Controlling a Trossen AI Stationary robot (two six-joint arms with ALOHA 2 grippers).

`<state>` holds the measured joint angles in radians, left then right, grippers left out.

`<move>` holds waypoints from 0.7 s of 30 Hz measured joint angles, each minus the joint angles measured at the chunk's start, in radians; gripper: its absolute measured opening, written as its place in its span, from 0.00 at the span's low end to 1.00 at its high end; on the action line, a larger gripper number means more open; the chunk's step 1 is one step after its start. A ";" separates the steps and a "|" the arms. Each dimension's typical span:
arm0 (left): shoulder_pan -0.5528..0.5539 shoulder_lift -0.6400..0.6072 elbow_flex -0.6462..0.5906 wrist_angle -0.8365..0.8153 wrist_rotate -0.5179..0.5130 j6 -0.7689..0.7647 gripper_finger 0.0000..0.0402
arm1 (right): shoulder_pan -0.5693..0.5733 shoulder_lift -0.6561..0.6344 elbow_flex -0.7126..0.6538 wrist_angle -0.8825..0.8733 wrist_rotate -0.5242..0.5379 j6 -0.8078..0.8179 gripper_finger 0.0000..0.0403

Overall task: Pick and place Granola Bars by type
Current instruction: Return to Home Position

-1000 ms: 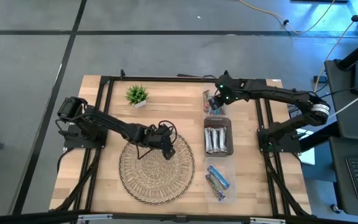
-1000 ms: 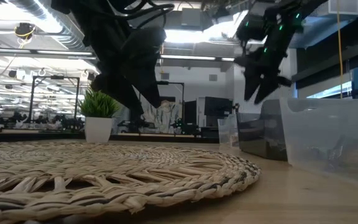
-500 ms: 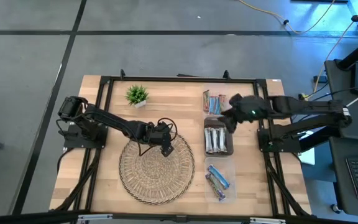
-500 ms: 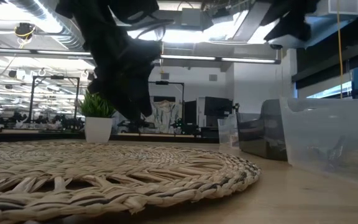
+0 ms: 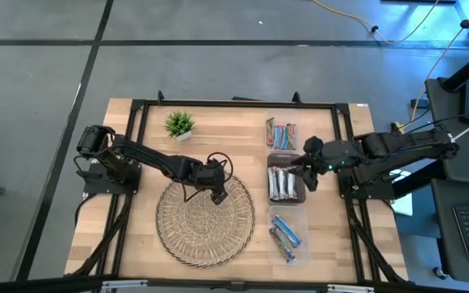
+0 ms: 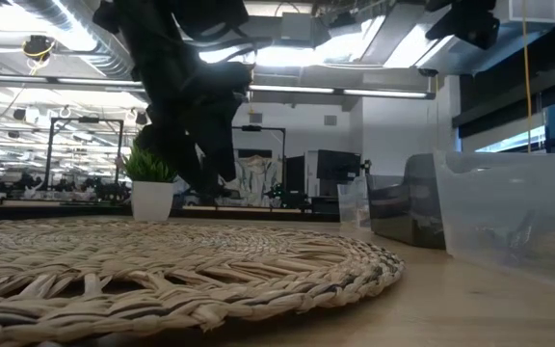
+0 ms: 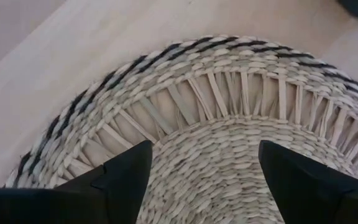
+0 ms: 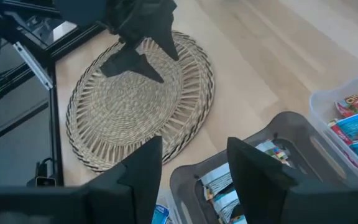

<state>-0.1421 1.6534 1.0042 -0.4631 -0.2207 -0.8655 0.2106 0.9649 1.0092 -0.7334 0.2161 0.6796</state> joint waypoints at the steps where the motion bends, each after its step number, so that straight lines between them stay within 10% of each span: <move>1: 0.000 0.000 0.000 0.000 0.011 0.010 0.72 | 0.004 0.000 0.000 0.000 0.000 0.000 0.46; 21: 0.000 0.000 0.000 0.000 -0.026 0.015 0.81 | 0.010 0.001 0.000 -0.014 -0.007 -0.003 0.46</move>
<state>-0.1421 1.6535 1.0042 -0.4632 -0.2469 -0.8509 0.2207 0.9657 1.0088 -0.7479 0.2089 0.6761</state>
